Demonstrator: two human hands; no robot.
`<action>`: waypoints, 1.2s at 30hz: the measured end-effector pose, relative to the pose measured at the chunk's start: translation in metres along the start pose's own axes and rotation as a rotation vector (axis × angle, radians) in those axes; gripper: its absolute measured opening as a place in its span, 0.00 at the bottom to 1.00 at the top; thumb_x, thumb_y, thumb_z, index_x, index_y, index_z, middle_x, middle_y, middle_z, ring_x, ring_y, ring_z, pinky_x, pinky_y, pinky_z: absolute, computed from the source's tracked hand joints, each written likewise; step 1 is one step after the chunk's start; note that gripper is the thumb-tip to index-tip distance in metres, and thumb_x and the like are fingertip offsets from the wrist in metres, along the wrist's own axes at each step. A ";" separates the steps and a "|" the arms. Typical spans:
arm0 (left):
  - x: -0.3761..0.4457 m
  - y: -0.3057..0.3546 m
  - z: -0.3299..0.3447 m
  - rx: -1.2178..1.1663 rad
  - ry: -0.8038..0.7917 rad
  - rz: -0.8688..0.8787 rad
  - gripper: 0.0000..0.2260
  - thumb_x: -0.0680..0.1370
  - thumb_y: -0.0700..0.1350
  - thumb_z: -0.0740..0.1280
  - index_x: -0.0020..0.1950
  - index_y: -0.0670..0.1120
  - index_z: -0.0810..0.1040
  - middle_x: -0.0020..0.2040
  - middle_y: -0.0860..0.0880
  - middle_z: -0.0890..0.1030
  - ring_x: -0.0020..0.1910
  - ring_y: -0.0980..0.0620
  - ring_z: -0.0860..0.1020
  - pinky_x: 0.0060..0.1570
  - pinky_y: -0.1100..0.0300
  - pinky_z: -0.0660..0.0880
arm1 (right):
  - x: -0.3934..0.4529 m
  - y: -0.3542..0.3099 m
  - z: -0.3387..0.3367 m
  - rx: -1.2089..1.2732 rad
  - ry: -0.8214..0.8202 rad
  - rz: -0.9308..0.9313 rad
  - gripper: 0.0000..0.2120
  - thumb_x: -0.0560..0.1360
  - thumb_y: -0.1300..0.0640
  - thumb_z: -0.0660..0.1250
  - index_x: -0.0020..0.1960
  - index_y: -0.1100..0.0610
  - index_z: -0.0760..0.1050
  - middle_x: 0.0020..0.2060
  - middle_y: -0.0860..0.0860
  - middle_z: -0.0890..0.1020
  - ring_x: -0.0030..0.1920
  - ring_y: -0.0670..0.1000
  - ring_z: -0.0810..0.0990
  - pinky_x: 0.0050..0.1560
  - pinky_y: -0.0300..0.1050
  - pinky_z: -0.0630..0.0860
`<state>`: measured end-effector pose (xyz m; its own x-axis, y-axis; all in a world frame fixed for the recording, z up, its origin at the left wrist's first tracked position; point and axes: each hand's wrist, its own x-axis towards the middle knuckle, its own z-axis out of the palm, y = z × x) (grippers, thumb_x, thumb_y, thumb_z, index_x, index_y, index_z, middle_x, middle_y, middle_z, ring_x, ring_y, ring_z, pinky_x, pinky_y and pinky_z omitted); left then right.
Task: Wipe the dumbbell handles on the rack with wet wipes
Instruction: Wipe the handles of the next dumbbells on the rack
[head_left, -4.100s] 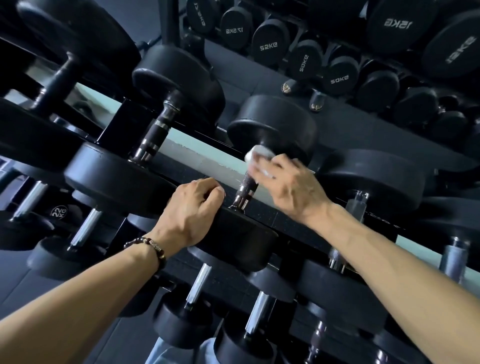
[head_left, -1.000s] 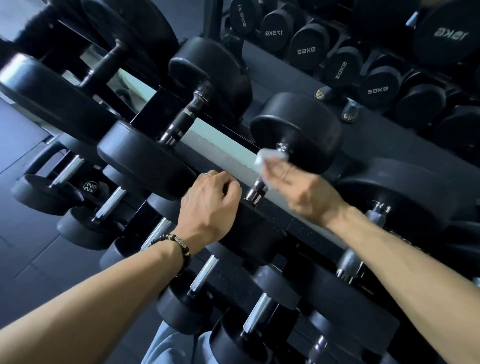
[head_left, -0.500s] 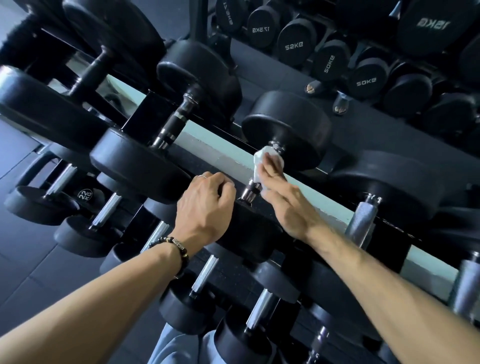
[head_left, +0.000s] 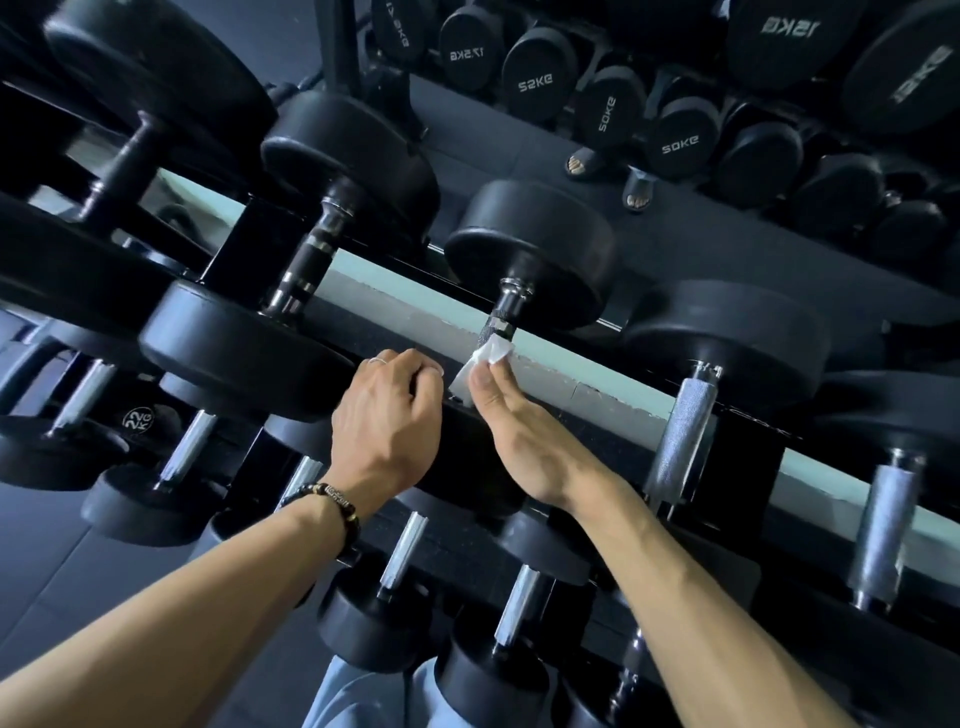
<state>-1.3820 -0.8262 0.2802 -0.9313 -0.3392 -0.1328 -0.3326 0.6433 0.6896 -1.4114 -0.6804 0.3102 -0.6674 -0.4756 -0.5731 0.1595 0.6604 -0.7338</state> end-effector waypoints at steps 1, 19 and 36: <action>0.000 0.000 0.000 -0.002 0.000 -0.001 0.18 0.75 0.52 0.51 0.48 0.49 0.80 0.47 0.53 0.78 0.50 0.53 0.73 0.48 0.54 0.67 | -0.002 -0.001 0.000 0.013 -0.008 -0.002 0.34 0.76 0.30 0.36 0.80 0.39 0.39 0.82 0.46 0.48 0.80 0.52 0.55 0.78 0.56 0.53; 0.000 0.001 -0.001 0.009 -0.007 -0.001 0.18 0.75 0.52 0.52 0.47 0.47 0.80 0.44 0.52 0.76 0.48 0.50 0.73 0.46 0.52 0.67 | 0.019 -0.014 -0.012 0.101 0.031 0.033 0.29 0.72 0.22 0.38 0.62 0.37 0.61 0.62 0.45 0.42 0.71 0.51 0.64 0.78 0.61 0.52; -0.001 0.001 -0.002 -0.004 -0.011 0.003 0.19 0.75 0.53 0.51 0.50 0.48 0.80 0.48 0.51 0.78 0.51 0.50 0.73 0.48 0.53 0.66 | 0.028 0.003 -0.020 0.262 -0.043 0.062 0.51 0.60 0.13 0.41 0.72 0.40 0.69 0.73 0.43 0.68 0.77 0.47 0.58 0.80 0.59 0.46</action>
<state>-1.3810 -0.8262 0.2824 -0.9340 -0.3293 -0.1387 -0.3291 0.6418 0.6926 -1.4446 -0.6801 0.2993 -0.6201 -0.4664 -0.6308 0.3858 0.5188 -0.7629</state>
